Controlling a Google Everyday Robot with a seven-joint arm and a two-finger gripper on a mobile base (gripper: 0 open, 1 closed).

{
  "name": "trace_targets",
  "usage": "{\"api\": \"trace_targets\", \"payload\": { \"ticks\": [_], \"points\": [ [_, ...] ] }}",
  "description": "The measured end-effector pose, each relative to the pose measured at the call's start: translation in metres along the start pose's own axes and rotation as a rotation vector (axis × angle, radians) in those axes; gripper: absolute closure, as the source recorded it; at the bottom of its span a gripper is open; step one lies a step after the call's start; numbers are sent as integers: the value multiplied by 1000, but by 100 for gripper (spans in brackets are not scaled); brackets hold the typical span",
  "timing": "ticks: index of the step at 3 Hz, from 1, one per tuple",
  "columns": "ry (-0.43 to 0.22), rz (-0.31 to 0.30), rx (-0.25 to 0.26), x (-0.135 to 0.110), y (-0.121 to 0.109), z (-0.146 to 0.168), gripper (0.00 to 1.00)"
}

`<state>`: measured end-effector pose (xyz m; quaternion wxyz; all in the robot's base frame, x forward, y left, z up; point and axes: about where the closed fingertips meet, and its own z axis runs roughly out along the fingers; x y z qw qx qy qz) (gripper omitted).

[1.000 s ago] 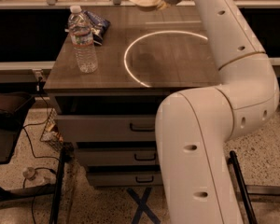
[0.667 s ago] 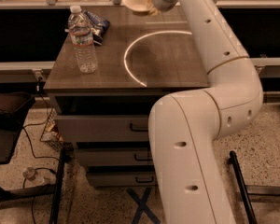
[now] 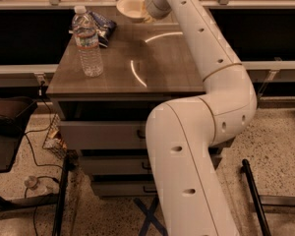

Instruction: Move paper bowl near blue chip bag

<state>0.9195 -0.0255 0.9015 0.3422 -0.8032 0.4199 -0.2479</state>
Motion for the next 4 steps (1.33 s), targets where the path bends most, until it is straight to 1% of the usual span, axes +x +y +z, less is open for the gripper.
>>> {"api": "trace_targets", "payload": {
  "ticks": [1, 2, 3, 4],
  "points": [
    [-73, -16, -16, -33, 3, 25, 100],
    [-170, -52, -53, -68, 13, 40, 100],
    [-183, -56, -63, -72, 17, 44, 84],
    [-188, -57, -68, -75, 19, 48, 61]
  ]
}}
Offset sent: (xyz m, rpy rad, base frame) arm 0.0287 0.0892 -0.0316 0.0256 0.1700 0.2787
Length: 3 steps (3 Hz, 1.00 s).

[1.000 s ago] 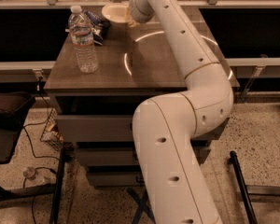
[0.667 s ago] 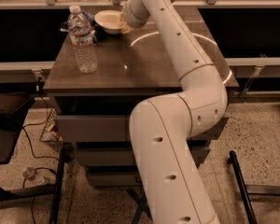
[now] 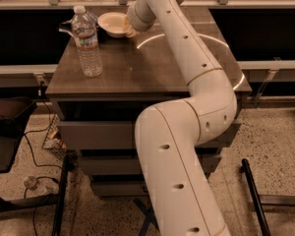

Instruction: Move paper bowl near blue chip bag

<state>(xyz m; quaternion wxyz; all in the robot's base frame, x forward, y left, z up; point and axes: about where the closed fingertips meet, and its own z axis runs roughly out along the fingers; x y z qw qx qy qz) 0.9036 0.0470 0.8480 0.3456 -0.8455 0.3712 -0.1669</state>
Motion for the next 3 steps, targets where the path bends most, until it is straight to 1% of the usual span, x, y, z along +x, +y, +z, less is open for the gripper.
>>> {"api": "trace_targets", "payload": {
  "ticks": [2, 3],
  "points": [
    [-8, 0, -10, -4, 3, 9, 14],
    [-10, 0, -12, -4, 4, 10, 0]
  ]
}}
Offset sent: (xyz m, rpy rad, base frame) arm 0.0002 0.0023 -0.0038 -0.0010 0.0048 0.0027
